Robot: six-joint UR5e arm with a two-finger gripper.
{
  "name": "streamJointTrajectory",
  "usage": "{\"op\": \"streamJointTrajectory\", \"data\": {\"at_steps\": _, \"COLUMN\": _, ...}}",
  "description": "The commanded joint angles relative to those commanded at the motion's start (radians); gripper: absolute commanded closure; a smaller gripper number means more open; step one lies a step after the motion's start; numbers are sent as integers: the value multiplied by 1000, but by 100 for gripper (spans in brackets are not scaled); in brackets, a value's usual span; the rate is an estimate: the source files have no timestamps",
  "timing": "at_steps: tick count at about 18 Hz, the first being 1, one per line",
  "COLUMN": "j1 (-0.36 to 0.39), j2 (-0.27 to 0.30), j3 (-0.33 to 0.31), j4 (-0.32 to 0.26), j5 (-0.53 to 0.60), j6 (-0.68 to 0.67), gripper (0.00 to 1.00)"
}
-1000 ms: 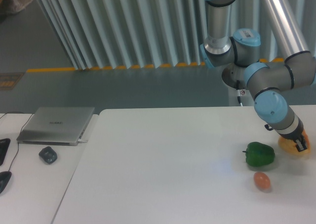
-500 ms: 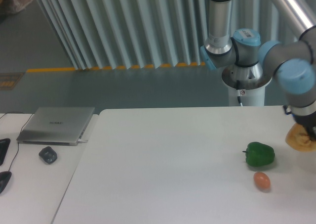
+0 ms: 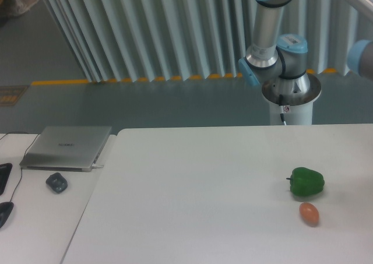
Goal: Place the triangular bread in the basket
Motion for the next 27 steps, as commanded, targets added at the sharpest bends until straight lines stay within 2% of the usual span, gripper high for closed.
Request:
{"op": "streamJointTrajectory", "data": {"at_steps": 2, "j1": 44, "j2": -44, "j3": 35, "j4": 44, "j5": -29, "j6": 0, "gripper": 100}}
{"op": "streamJointTrajectory", "data": {"at_steps": 4, "j1": 78, "j2": -66, "j3": 42, "j4": 86, "j5": -45, "j6": 24, "gripper": 100}}
{"op": "streamJointTrajectory", "data": {"at_steps": 8, "j1": 98, "j2": -74, "j3": 39, "j4": 120, "j5": -45, "j6": 38, "gripper": 100}}
{"op": "streamJointTrajectory", "data": {"at_steps": 10, "j1": 97, "j2": -75, "j3": 39, "j4": 121, "j5": -45, "j6": 23, "gripper": 69}}
{"op": "streamJointTrajectory", "data": {"at_steps": 11, "j1": 92, "j2": -74, "j3": 39, "j4": 121, "j5": -46, "j6": 15, "gripper": 39}}
{"op": "streamJointTrajectory", "data": {"at_steps": 12, "j1": 91, "j2": -71, "j3": 37, "j4": 123, "j5": -60, "j6": 12, "gripper": 2}}
{"op": "streamJointTrajectory", "data": {"at_steps": 14, "j1": 98, "j2": -62, "j3": 31, "j4": 121, "j5": -118, "j6": 15, "gripper": 0}}
{"op": "streamJointTrajectory", "data": {"at_steps": 18, "j1": 101, "j2": -45, "j3": 23, "j4": 120, "j5": -128, "j6": 11, "gripper": 0}}
{"op": "streamJointTrajectory", "data": {"at_steps": 22, "j1": 77, "j2": 4, "j3": -30, "j4": 109, "j5": -144, "j6": 8, "gripper": 0}}
{"op": "streamJointTrajectory", "data": {"at_steps": 23, "j1": 57, "j2": 39, "j3": -62, "j4": 100, "j5": -146, "j6": 8, "gripper": 0}}
{"op": "streamJointTrajectory", "data": {"at_steps": 24, "j1": 52, "j2": 62, "j3": -78, "j4": 75, "j5": -145, "j6": 9, "gripper": 0}}
{"op": "streamJointTrajectory", "data": {"at_steps": 27, "j1": 43, "j2": 113, "j3": -86, "j4": -67, "j5": -148, "j6": 25, "gripper": 0}}
